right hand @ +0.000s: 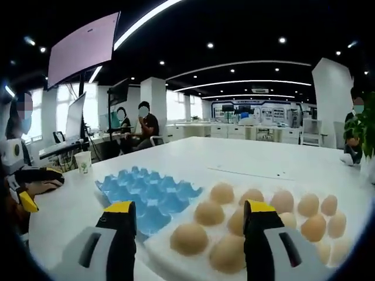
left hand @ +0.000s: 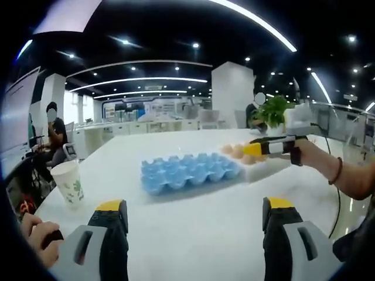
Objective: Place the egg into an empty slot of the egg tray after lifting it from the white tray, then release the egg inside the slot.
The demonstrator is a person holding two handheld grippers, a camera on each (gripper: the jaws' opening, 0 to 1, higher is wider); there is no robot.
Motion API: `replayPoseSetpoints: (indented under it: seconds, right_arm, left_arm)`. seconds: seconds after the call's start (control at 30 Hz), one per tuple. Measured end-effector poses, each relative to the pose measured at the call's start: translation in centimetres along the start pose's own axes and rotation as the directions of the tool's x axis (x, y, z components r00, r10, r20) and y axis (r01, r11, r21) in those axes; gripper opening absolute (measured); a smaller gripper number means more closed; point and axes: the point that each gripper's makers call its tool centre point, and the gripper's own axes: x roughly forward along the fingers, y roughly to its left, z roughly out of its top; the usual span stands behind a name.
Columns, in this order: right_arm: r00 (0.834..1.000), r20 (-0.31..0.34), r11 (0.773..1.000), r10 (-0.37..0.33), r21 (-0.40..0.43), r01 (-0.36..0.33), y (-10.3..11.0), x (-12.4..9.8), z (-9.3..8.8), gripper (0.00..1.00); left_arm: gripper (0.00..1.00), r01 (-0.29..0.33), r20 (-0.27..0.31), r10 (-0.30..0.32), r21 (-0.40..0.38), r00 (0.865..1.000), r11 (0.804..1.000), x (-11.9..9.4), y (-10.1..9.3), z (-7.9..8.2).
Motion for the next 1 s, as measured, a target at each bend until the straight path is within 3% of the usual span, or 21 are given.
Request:
replayPoseSetpoints:
  seconds: [0.43,1.0]
  right_arm:
    - [0.999,-0.022,1.0,-0.024,-0.004,0.024,-0.7,1.8,-0.1,0.73]
    - [0.996,-0.041,0.996,-0.077,0.032,0.078,-2.4,4.8,0.3,0.6]
  left_arm:
    - [0.97,0.021,-0.02,-0.021,-0.001,1.0,1.0,1.0,-0.4,-0.1]
    - [0.97,0.018,-0.026,-0.018,-0.002,0.999,1.0,1.3,-0.2,0.1]
